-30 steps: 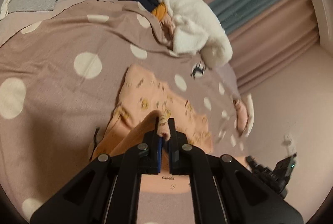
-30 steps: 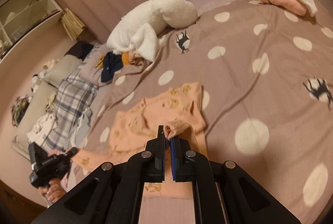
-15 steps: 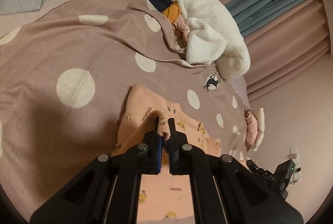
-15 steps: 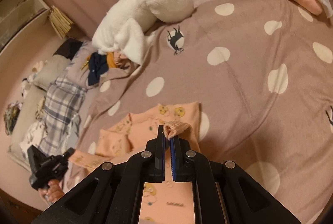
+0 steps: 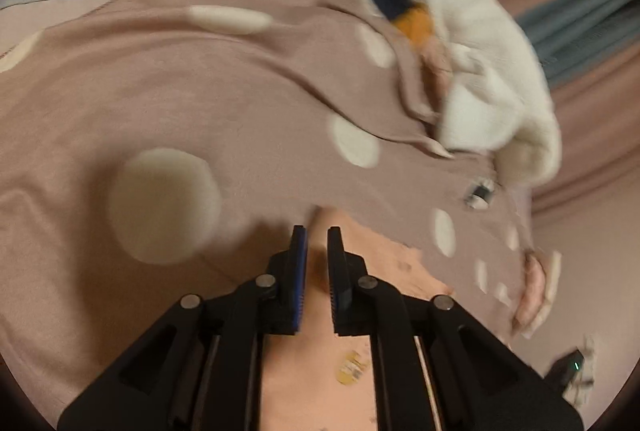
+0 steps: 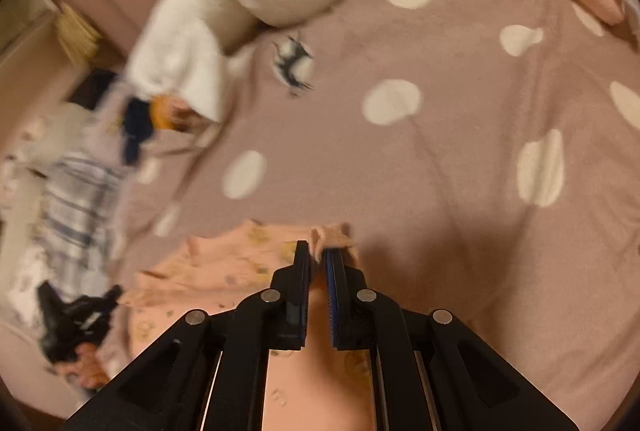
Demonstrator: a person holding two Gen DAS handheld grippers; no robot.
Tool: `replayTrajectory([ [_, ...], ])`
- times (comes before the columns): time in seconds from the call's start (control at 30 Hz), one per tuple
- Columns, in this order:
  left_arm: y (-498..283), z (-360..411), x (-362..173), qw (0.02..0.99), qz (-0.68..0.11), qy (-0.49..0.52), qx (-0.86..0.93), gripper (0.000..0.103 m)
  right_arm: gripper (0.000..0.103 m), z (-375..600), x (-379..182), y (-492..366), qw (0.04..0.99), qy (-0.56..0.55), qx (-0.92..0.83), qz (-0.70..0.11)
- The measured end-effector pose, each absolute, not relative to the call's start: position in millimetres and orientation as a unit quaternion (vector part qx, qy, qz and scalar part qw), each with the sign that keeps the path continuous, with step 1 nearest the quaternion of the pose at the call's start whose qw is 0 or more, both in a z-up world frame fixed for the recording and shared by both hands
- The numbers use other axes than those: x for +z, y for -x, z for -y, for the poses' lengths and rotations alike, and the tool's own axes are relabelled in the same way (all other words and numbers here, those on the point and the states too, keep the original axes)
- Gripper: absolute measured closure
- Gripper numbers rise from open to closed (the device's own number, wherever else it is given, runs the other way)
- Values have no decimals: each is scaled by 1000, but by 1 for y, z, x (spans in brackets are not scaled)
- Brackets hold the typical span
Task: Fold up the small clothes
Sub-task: 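Open both tools and release the folded hem onto the onesie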
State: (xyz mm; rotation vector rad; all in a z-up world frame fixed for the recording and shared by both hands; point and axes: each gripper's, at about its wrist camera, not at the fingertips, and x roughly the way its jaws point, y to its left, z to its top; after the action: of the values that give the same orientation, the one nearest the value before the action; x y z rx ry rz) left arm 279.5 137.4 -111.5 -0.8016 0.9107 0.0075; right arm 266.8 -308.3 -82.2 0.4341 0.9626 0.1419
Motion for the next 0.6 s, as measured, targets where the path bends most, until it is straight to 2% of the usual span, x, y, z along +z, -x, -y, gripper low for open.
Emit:
replayTrajectory([
  [0.07, -279, -143, -106, 829, -423, 366, -6, 92, 96, 306, -80, -266, 864, -196, 72, -457],
  [0.13, -273, -150, -98, 833, -418, 362, 10, 85, 93, 307, -73, -260, 872, -198, 65, -443],
  [0.2, -265, -154, -90, 839, -407, 360, 7, 78, 79, 309, -64, -256, 881, -187, 55, -432],
  [0.23, -260, -154, -85, 843, -407, 353, 1, 76, 59, 310, -60, -255, 884, -183, 43, -429],
  [0.27, -258, -153, -82, 845, -410, 343, -1, 69, 43, 312, -56, -252, 886, -184, 32, -423],
  [0.3, -253, -151, -77, 849, -416, 326, -1, 55, 39, 315, -53, -249, 888, -193, 30, -417],
  [0.37, -245, -147, -70, 856, -415, 307, 3, 39, 39, 320, -47, -240, 886, -215, 43, -409],
  [0.47, -230, -139, -61, 865, -412, 286, -19, 37, 39, 322, -40, -228, 880, -237, 55, -407],
  [0.6, -201, -120, -47, 885, -404, 229, -36, 27, 39, 313, -33, -205, 881, -219, 48, -417],
])
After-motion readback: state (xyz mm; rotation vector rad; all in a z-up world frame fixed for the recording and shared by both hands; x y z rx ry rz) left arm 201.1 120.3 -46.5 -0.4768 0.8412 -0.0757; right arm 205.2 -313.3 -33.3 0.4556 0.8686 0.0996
